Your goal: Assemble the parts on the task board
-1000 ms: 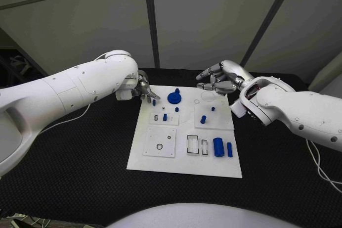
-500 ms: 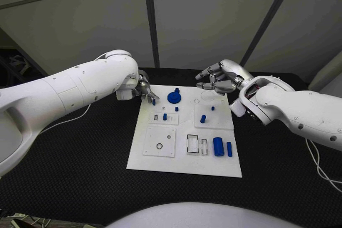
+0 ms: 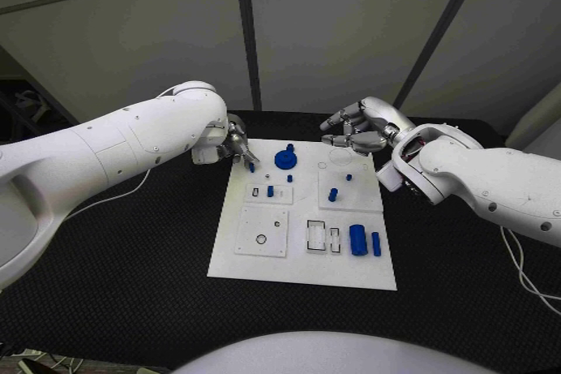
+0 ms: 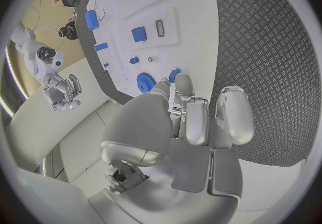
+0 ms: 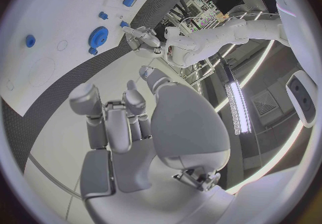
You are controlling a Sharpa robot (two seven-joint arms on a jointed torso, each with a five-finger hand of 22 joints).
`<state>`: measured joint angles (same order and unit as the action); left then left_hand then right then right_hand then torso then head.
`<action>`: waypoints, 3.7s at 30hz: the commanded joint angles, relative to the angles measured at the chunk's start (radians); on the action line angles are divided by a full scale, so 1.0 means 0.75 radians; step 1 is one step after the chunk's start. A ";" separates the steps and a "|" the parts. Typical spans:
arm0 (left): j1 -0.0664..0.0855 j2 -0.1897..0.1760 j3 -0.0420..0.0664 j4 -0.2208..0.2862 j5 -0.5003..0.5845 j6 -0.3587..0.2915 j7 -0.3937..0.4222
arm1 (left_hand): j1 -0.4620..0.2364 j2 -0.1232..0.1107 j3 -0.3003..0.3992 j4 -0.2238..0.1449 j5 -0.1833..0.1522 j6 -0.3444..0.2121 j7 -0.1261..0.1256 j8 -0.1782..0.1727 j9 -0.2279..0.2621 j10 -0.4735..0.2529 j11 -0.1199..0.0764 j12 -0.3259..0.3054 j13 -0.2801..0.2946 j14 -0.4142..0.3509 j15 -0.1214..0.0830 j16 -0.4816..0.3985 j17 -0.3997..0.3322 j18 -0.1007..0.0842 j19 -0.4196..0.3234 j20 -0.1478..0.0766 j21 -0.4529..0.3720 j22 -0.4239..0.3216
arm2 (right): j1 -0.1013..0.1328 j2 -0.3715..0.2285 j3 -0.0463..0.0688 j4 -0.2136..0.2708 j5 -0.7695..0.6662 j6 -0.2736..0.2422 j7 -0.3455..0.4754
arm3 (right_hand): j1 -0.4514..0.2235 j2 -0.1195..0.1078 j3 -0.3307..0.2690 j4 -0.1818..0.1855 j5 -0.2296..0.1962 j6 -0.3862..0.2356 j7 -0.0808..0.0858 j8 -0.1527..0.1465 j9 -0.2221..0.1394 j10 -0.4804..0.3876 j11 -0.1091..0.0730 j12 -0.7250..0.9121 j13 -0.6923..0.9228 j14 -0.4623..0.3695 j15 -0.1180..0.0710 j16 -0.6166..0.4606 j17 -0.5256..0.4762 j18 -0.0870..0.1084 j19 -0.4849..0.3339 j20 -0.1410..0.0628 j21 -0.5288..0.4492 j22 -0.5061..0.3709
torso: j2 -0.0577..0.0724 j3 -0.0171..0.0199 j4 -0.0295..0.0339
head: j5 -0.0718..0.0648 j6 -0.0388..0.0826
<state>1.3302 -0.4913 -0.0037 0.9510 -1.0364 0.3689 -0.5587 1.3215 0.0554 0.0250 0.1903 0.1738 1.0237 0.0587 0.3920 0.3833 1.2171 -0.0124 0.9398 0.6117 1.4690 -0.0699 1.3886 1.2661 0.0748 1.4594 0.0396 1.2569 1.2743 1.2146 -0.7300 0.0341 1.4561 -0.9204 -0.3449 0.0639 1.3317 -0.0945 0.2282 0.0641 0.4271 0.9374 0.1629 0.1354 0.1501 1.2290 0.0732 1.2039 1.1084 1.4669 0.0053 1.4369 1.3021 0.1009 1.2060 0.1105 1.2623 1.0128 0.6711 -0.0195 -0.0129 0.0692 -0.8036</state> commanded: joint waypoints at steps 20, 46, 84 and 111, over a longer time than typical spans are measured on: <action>-0.001 -0.005 0.000 -0.001 0.027 0.003 0.026 | 0.093 -0.049 0.446 -0.158 0.006 -0.031 0.020 -0.031 -0.022 -0.024 0.015 -0.067 -0.051 0.042 -0.002 -0.004 -0.002 0.002 -0.005 0.002 -0.019 0.005 | 0.002 -0.001 0.001 0.002 -0.003 0.008 0.003 | -0.012 0.003 -0.002 0.008 0.009 0.010 -0.004 0.007 0.001 -0.002 -0.003 -0.008 -0.001 0.057 -0.010 -0.007 0.002 0.017 -0.008 -0.002 -0.006 -0.001 | 0.000 -0.0001 0.0012 | 0.000 -0.004; -0.011 -0.221 -0.001 0.328 0.176 -0.224 0.042 | -0.185 -0.268 0.898 -0.312 0.271 0.008 -0.001 0.079 0.085 0.080 -0.013 -0.036 -0.009 0.048 -0.015 0.005 0.010 -0.003 0.015 -0.015 0.007 0.052 | 0.002 -0.007 0.001 -0.010 -0.003 0.010 0.004 | -0.013 0.003 -0.002 0.010 0.010 0.010 -0.004 0.007 0.002 0.001 -0.003 -0.008 -0.001 0.057 -0.011 -0.008 0.001 0.017 -0.007 -0.002 -0.006 0.000 | -0.001 -0.0010 0.0022 | 0.015 0.001; -0.071 -0.315 -0.020 0.553 -0.088 -0.198 0.021 | -0.207 -0.305 0.906 -0.334 0.357 0.029 -0.014 0.105 0.111 0.129 -0.025 -0.001 0.041 0.049 -0.023 0.006 0.012 -0.012 0.030 -0.022 0.042 0.086 | 0.002 -0.006 0.001 -0.017 -0.011 0.011 0.006 | -0.015 0.004 -0.002 0.013 0.013 0.010 -0.004 0.008 0.002 0.000 -0.003 -0.011 -0.005 0.057 -0.011 -0.010 -0.001 0.017 -0.006 -0.003 -0.007 0.000 | 0.001 -0.0011 0.0005 | 0.017 -0.007; -0.078 -0.318 -0.033 0.581 -0.090 -0.159 0.014 | -0.209 -0.308 0.907 -0.334 0.363 0.031 -0.015 0.107 0.114 0.135 -0.026 0.005 0.050 0.049 -0.024 0.006 0.012 -0.012 0.031 -0.023 0.045 0.089 | 0.002 -0.001 0.001 -0.022 -0.012 0.014 0.007 | -0.015 0.004 -0.002 0.013 0.013 0.010 -0.004 0.008 0.002 0.000 -0.003 -0.011 -0.005 0.057 -0.011 -0.010 -0.001 0.017 -0.006 -0.003 -0.007 0.000 | 0.001 -0.0006 -0.0010 | 0.014 -0.014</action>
<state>1.2730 -0.7303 -0.0259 1.3846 -1.0971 0.2214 -0.5433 1.1563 -0.1797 0.5771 0.0740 0.4407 1.0419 0.0482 0.4658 0.4672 1.2903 -0.0087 0.9373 0.6484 1.4649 -0.0809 1.3886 1.2739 0.0747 1.4629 0.0287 1.2857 1.3077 1.2143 -0.7313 0.0341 1.4395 -0.9268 -0.3399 0.0629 1.3276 -0.0904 0.2282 0.0693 0.4318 0.9374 0.1629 0.1354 0.1500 1.2291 0.0733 1.1991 1.1057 1.4669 0.0053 1.4333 1.3022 0.1008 1.2060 0.1105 1.2623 1.0128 0.6717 -0.0198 -0.0130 0.0791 -0.8140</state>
